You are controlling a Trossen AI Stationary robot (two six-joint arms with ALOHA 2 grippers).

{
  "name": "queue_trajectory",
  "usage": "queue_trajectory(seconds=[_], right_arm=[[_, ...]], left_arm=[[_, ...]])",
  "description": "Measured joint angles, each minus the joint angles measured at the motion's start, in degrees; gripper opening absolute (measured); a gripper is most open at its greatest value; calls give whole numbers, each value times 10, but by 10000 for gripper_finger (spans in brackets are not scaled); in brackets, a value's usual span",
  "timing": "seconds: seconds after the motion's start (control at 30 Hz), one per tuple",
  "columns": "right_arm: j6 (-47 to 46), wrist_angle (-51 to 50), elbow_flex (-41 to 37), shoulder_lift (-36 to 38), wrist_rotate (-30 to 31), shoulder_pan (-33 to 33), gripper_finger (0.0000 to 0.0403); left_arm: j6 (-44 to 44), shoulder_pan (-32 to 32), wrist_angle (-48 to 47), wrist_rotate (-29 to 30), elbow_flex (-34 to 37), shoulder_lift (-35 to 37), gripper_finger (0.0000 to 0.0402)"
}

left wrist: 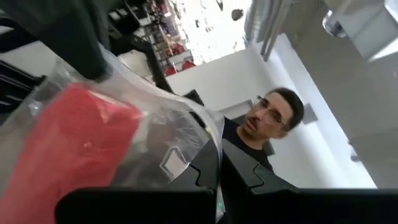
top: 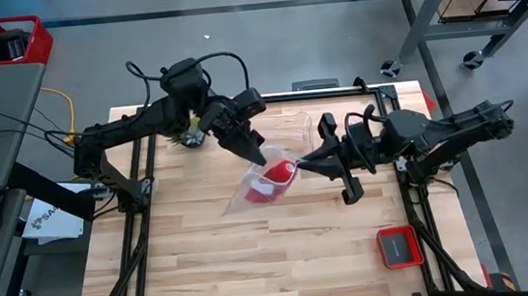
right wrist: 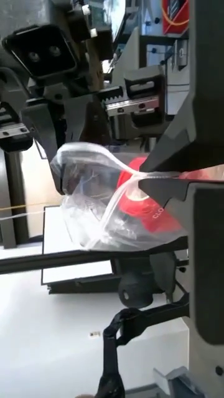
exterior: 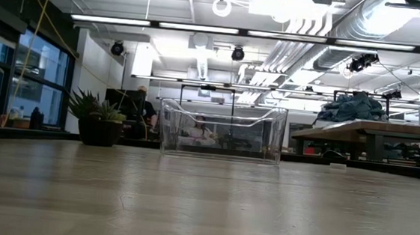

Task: Roll bandage
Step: Put the transparent zip bag containing the rolled red bandage into the transparent container

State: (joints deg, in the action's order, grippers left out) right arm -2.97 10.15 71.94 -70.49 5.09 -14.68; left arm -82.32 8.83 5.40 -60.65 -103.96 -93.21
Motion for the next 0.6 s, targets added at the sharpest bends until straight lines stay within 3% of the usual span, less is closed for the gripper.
queue_trajectory(seconds=[0.13,0.3,0.6], right_arm=[[0,-30,0,12,9,-4,3],[-34,-117,0,45,20,-5,1],[-89,-256,0,93,28,-5,1]], left_arm=[[61,6,-76,8,0,0,4],[186,9,-248,20,0,0,26],[397,25,-464,110,0,0,95]])
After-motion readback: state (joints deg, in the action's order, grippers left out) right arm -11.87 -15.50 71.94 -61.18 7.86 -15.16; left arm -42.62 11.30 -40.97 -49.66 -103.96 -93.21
